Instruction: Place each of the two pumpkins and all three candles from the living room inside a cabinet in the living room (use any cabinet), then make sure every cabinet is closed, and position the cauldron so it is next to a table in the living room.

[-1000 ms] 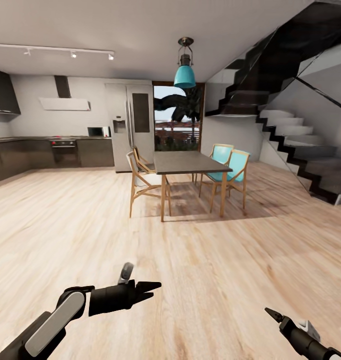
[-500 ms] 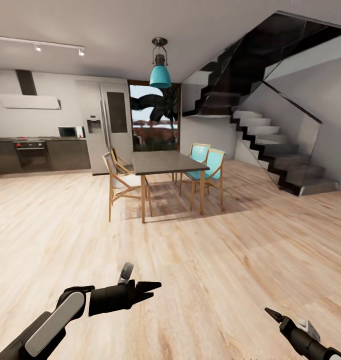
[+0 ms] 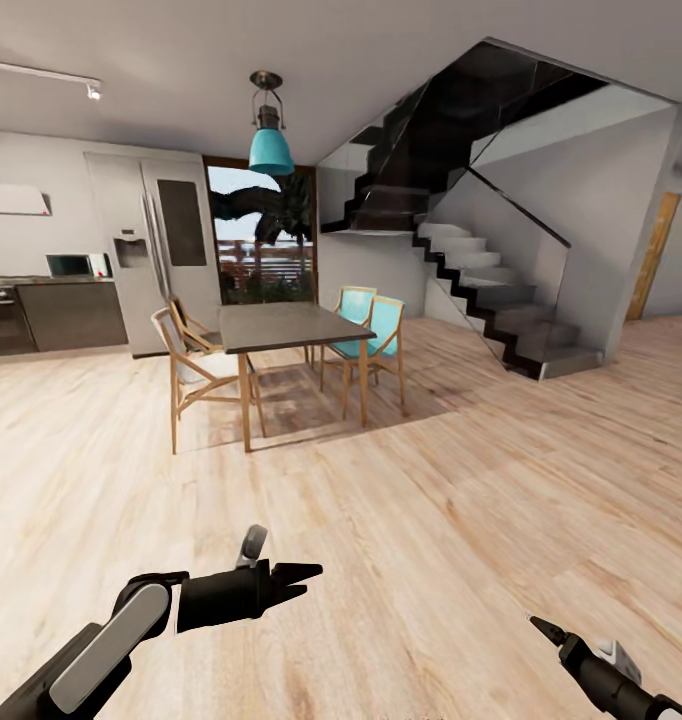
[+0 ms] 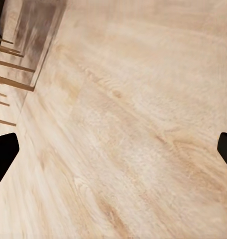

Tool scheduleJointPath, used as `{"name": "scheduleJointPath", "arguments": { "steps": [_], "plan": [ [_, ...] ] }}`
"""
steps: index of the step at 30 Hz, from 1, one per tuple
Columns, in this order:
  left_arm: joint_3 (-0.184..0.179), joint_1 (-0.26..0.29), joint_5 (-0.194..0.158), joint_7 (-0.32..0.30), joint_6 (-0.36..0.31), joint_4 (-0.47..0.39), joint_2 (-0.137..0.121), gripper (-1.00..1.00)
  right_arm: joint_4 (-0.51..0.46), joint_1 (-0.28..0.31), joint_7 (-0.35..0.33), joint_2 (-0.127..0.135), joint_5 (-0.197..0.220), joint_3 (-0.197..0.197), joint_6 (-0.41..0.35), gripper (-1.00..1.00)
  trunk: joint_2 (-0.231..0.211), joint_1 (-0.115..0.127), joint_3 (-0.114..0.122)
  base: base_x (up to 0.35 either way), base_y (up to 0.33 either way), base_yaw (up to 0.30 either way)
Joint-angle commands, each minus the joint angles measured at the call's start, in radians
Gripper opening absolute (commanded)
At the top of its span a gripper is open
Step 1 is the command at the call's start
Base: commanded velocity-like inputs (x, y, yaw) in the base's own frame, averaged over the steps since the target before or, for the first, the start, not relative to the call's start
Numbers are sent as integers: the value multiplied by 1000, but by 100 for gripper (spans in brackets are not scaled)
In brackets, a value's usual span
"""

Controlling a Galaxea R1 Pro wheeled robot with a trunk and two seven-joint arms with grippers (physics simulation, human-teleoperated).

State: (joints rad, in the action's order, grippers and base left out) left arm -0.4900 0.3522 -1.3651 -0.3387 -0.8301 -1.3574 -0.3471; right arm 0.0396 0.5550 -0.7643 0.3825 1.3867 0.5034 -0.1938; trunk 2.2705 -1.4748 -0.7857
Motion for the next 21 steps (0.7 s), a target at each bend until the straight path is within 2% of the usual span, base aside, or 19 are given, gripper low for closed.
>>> {"name": "scheduleJointPath", "arguments": {
  "steps": [1, 21],
  "plan": [
    [-1, 1, 0, -3, -2, 0, -1, 100, 3, 2, -6, -1, 11, 6, -9, 100, 1, 0, -1, 0, 0, -284],
    [1, 1, 0, -3, -2, 0, -1, 100, 3, 2, -6, 0, 11, 6, -3, 100, 1, 0, -1, 0, 0, -284]
  ]
}}
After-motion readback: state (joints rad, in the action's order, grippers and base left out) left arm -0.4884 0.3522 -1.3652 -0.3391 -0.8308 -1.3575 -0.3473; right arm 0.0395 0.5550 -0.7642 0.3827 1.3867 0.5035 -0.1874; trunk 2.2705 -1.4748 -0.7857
